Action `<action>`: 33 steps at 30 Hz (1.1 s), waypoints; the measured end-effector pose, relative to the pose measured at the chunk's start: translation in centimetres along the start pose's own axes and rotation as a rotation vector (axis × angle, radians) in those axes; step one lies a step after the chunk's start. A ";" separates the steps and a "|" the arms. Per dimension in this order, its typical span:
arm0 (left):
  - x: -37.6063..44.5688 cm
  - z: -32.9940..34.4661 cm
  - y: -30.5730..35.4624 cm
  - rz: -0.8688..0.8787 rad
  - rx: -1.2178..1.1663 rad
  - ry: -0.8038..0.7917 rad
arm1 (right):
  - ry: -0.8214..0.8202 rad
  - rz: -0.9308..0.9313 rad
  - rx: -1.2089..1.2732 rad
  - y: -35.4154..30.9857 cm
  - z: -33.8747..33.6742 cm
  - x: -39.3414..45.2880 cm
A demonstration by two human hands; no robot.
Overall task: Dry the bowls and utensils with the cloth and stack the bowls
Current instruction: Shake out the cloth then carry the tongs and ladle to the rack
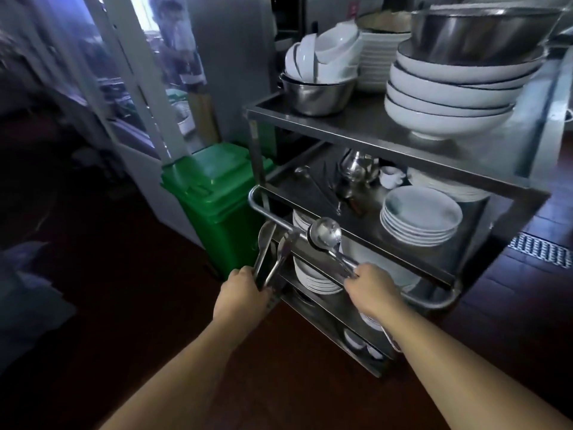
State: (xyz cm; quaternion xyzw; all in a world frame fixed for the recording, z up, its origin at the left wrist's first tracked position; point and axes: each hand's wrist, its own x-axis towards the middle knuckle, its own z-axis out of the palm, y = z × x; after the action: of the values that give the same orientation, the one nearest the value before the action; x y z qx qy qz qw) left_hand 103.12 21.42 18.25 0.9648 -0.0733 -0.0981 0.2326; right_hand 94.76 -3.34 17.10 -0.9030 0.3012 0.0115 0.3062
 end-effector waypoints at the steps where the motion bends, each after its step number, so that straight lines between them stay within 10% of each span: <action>1: 0.9 0.0 0.4 -0.004 -0.001 -0.006 | -0.006 -0.004 -0.005 -0.1 -0.2 1.2; 33: 46.0 2.7 12.8 0.825 0.578 -0.213 | 0.233 0.542 0.184 -2.5 0.2 20.5</action>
State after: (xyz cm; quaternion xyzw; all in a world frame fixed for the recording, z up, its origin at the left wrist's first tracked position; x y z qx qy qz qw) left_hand 145.92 0.37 14.71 0.8651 -0.4954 -0.0716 -0.0330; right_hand 112.95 -12.69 14.07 -0.7535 0.5639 -0.0383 0.3358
